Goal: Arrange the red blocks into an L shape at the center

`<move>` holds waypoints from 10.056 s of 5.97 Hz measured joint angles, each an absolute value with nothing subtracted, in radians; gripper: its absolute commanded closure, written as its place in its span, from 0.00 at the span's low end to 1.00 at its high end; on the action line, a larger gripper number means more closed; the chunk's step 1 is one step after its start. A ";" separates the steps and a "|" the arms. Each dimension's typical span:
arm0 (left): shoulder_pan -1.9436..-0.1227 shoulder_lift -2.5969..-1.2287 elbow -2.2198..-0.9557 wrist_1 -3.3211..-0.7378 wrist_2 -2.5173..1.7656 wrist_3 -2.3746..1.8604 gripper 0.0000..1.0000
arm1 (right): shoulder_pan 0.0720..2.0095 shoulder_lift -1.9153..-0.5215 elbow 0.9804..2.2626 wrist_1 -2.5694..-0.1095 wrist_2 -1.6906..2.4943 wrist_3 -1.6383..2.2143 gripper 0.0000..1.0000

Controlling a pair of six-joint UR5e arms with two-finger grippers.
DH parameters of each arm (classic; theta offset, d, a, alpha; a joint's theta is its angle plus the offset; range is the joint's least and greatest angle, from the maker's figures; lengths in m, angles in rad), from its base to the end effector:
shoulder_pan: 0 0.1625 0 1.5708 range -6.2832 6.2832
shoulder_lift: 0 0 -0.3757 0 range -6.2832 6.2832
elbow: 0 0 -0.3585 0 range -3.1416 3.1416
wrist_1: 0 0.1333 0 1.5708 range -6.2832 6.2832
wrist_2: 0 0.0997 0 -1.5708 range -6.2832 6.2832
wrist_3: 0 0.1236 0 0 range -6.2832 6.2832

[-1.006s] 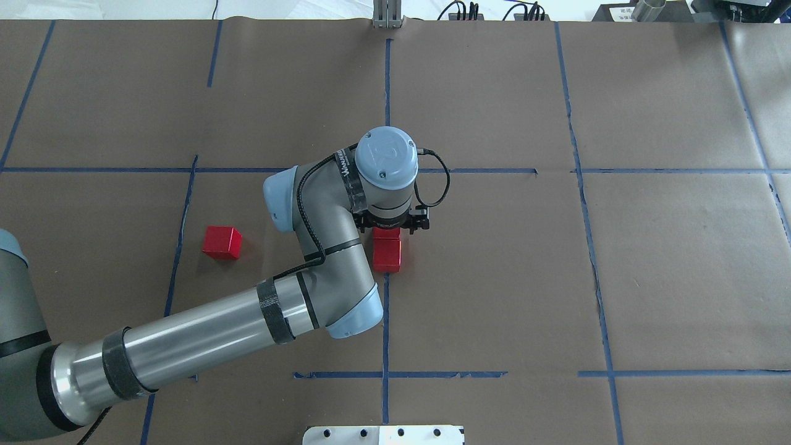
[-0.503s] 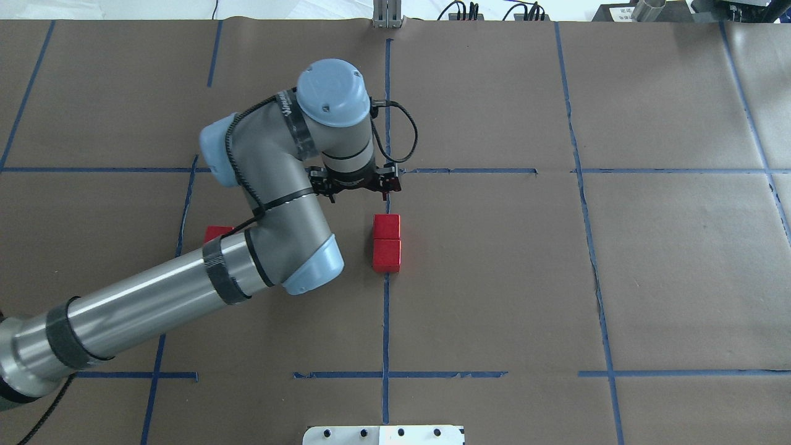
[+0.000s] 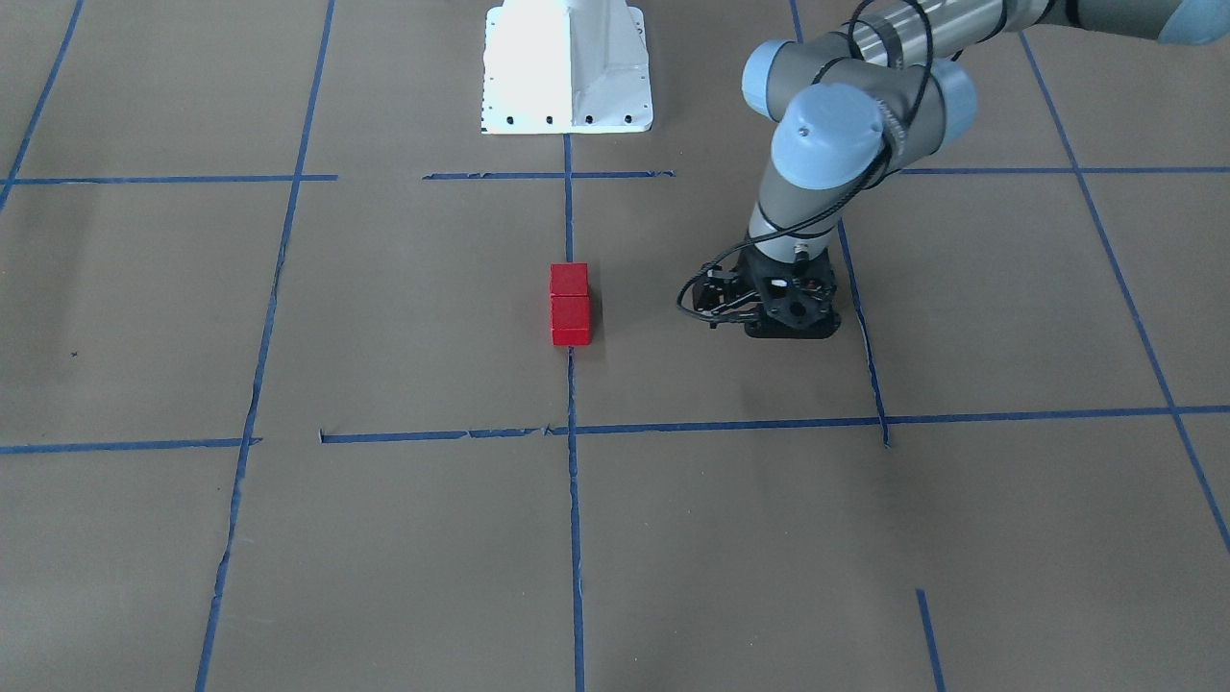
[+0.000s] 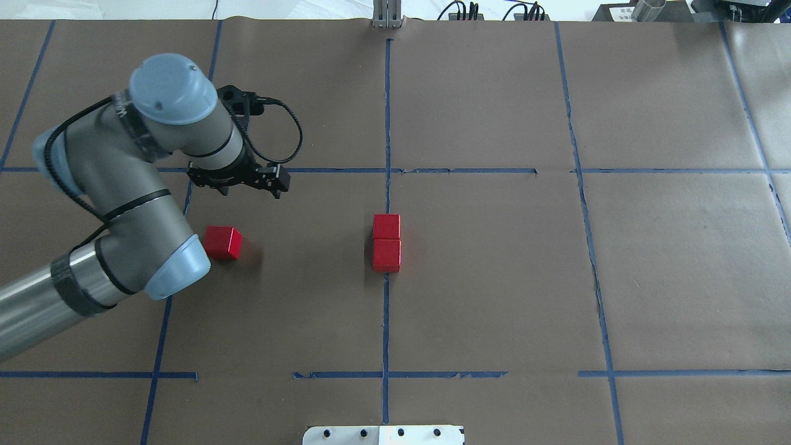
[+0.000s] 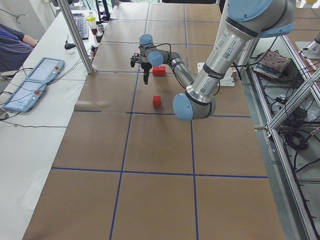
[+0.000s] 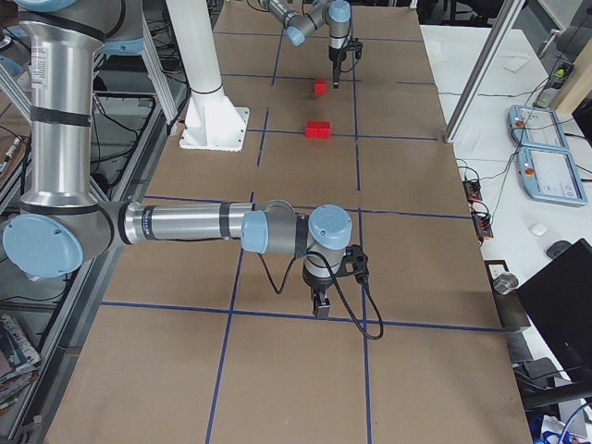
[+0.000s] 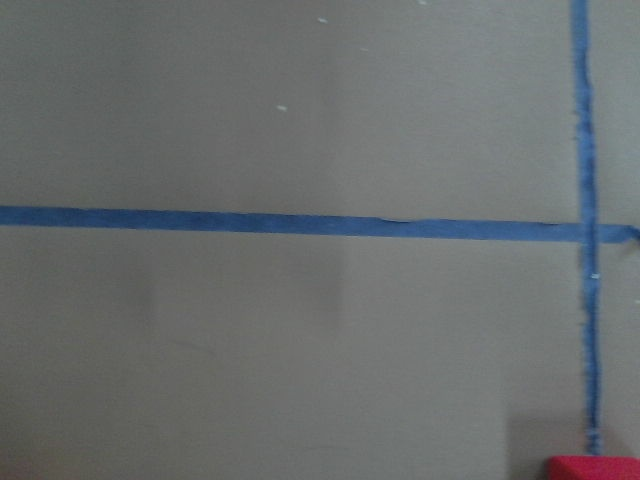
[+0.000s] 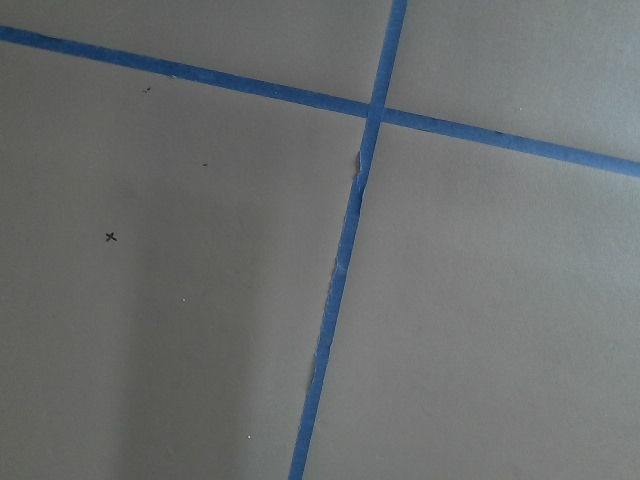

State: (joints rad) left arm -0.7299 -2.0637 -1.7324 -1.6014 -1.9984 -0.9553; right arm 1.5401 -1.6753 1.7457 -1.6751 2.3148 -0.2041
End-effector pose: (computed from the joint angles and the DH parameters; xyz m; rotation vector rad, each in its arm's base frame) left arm 0.4003 -0.4683 0.2992 0.0990 0.7827 0.0380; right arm 0.0368 -0.4163 0.6052 0.0323 -0.7454 -0.2112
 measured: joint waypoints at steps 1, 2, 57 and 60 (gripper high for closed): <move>-0.737 -1.972 -1.770 -1.663 -1.999 -0.929 0.00 | 1.540 -1.675 1.746 -1.675 2.315 -0.204 0.01; -0.736 -1.911 -1.774 -1.748 -1.999 -0.921 0.00 | 1.540 -1.676 1.747 -1.675 2.315 -0.204 0.01; -1.402 -1.563 -1.893 -1.371 -2.250 0.072 0.00 | 1.597 -1.704 1.751 -1.673 2.315 -0.051 0.00; -1.561 -1.431 -1.718 -1.530 -2.324 0.254 0.00 | 1.597 -1.701 1.752 -1.672 2.315 -0.052 0.00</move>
